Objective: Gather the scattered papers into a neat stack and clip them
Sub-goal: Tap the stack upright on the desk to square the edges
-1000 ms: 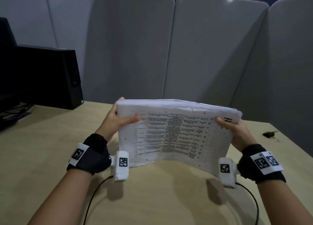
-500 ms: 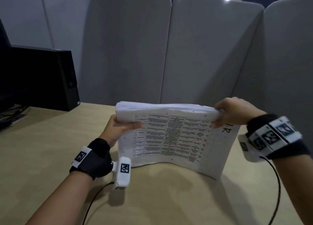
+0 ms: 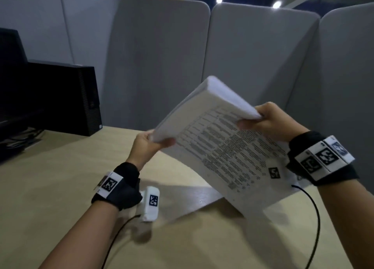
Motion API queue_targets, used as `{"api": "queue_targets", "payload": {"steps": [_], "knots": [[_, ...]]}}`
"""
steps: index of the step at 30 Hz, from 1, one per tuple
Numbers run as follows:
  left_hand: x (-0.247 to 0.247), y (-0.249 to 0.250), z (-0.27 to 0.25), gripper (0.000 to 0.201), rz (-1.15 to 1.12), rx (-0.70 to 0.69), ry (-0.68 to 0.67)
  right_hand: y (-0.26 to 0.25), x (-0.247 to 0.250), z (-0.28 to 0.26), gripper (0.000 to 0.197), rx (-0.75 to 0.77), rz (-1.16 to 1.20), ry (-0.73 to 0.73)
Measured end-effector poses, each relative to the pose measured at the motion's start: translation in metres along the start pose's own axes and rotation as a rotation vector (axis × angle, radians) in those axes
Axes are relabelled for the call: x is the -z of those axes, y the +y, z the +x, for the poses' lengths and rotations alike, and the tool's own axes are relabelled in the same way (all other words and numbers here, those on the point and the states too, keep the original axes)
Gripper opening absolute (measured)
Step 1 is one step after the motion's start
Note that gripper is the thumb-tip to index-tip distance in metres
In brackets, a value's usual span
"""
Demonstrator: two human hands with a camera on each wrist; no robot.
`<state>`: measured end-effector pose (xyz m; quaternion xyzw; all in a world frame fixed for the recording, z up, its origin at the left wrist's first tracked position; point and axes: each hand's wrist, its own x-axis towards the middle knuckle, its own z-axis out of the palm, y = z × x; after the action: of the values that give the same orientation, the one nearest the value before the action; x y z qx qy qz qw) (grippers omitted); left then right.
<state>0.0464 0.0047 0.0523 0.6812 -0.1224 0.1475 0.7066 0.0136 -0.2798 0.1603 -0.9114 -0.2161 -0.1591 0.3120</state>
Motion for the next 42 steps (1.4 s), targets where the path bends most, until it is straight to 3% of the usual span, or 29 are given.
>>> {"api": "queue_targets", "payload": {"steps": [2, 4, 6, 8, 9, 12, 15, 18, 22, 32, 37, 42], "knots": [[-0.004, 0.014, 0.007, 0.055, -0.176, -0.039, 0.044, 0.007, 0.002, -0.005, 0.035, 0.008, 0.180, 0.059], [-0.015, 0.034, 0.017, 0.065, -0.341, -0.025, 0.001, 0.014, -0.003, -0.008, 0.054, 0.002, 0.345, 0.169], [-0.030, 0.060, 0.024, 0.041, -0.382, -0.009, -0.041, 0.020, -0.011, -0.010, 0.048, -0.016, 0.500, 0.283], [-0.047, 0.091, 0.031, 0.014, -0.315, -0.032, 0.048, 0.024, -0.021, -0.011, 0.024, 0.002, 0.603, 0.402], [-0.055, 0.104, 0.034, 0.009, -0.264, -0.083, 0.105, 0.023, -0.027, -0.012, 0.013, 0.014, 0.639, 0.462], [-0.074, 0.128, 0.033, 0.010, -0.105, -0.291, 0.210, 0.024, -0.041, -0.014, 0.022, 0.049, 0.681, 0.588], [-0.078, 0.123, 0.023, 0.015, -0.030, -0.345, 0.198, 0.024, -0.049, -0.019, 0.007, 0.031, 0.775, 0.570], [-0.072, 0.105, 0.012, 0.014, -0.032, -0.210, 0.144, 0.024, -0.048, -0.022, 0.055, -0.018, 0.851, 0.494], [-0.062, 0.100, 0.003, 0.010, -0.076, -0.185, 0.147, 0.013, -0.038, -0.016, 0.067, -0.016, 0.897, 0.406], [-0.063, 0.102, 0.016, 0.020, -0.081, -0.331, 0.285, -0.003, -0.023, 0.003, 0.055, 0.013, 0.914, 0.505], [-0.063, 0.105, 0.022, 0.023, -0.068, -0.287, 0.291, -0.012, -0.018, 0.011, 0.033, 0.022, 0.812, 0.648], [-0.064, 0.111, 0.020, 0.033, -0.078, -0.280, 0.295, -0.012, -0.020, 0.014, 0.030, 0.077, 0.802, 0.676]]}}
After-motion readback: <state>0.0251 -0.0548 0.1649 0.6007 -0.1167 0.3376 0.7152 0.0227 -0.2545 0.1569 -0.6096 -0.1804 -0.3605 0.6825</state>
